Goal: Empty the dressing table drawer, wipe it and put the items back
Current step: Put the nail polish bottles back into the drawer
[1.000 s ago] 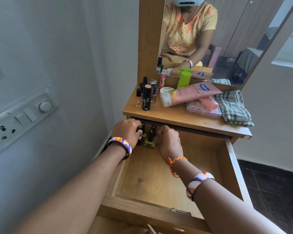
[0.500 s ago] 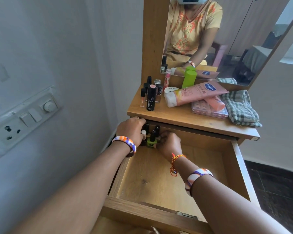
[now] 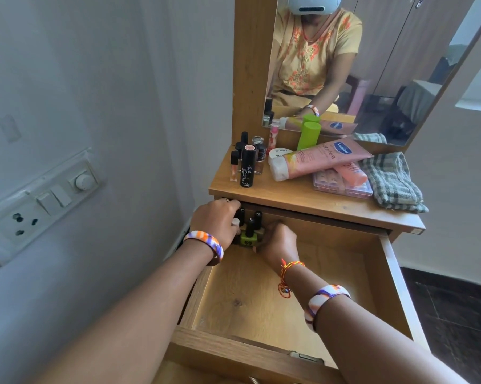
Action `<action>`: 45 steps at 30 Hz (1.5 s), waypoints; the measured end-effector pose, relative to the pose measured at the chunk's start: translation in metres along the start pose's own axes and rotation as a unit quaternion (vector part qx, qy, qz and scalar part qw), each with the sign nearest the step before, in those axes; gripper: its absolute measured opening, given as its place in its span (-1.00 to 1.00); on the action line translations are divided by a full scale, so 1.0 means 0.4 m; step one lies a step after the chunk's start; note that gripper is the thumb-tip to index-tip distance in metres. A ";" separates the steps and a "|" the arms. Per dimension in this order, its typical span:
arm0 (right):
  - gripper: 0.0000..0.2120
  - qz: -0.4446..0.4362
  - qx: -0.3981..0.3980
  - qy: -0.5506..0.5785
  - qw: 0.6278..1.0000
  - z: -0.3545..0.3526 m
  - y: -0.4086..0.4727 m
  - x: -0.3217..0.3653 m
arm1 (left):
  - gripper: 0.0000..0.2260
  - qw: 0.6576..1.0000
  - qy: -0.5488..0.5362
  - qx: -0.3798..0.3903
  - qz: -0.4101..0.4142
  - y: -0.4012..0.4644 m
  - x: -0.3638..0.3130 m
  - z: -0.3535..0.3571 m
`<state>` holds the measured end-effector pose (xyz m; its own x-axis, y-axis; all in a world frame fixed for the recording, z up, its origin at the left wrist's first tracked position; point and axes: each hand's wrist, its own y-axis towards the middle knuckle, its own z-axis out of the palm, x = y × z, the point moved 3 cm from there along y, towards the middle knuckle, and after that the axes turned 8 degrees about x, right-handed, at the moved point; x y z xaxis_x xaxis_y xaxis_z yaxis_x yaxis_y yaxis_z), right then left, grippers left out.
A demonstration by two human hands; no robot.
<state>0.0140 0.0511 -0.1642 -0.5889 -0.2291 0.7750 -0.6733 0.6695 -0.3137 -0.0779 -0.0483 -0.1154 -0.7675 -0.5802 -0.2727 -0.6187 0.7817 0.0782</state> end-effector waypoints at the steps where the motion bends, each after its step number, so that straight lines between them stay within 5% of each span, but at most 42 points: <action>1: -0.66 0.004 0.008 -0.016 1.000 -0.010 -0.004 0.006 | -0.68 1.000 -0.007 -0.007 0.004 -0.002 0.001 -0.009; 10: -0.77 -0.061 0.111 -0.241 0.962 -0.135 -0.040 0.187 | -0.82 0.965 -0.157 -0.210 -0.023 0.066 0.022 -0.208; 12: -0.91 -0.104 0.099 -0.202 0.969 -0.170 -0.052 0.250 | -0.79 0.965 -0.171 -0.198 -0.032 0.097 0.024 -0.236; 15: -0.85 -0.172 0.009 -0.139 0.975 -0.206 -0.064 0.318 | -0.77 0.967 -0.180 -0.179 -0.030 0.138 0.017 -0.268; 21: -0.49 -0.277 -0.067 -0.197 0.938 -0.171 -0.044 0.366 | -0.79 0.977 -0.184 -0.103 -0.026 0.207 -0.018 -0.293; 27: -0.67 -0.272 -0.079 -0.155 0.946 -0.163 -0.012 0.345 | -0.80 0.987 -0.157 -0.015 -0.027 0.248 -0.032 -0.280; 36: -0.74 -0.254 -0.113 -0.062 0.959 -0.221 0.000 0.297 | -0.83 0.981 -0.163 -0.084 -0.059 0.301 -0.019 -0.281; 41: -0.75 -0.246 -0.123 -0.036 0.961 -0.241 0.014 0.292 | -0.71 0.990 -0.129 -0.020 -0.057 0.334 -0.035 -0.257; 45: -0.73 -0.241 -0.120 0.001 0.963 -0.250 0.017 0.285 | -0.80 0.992 -0.099 0.004 -0.081 0.358 -0.040 -0.238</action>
<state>-0.0130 0.1002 -0.0232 -0.2331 -0.5521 0.8006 -0.7450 0.6305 0.2179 -0.1701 0.0514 -0.0085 -0.6099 -0.6424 -0.4641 -0.7289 0.6846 0.0102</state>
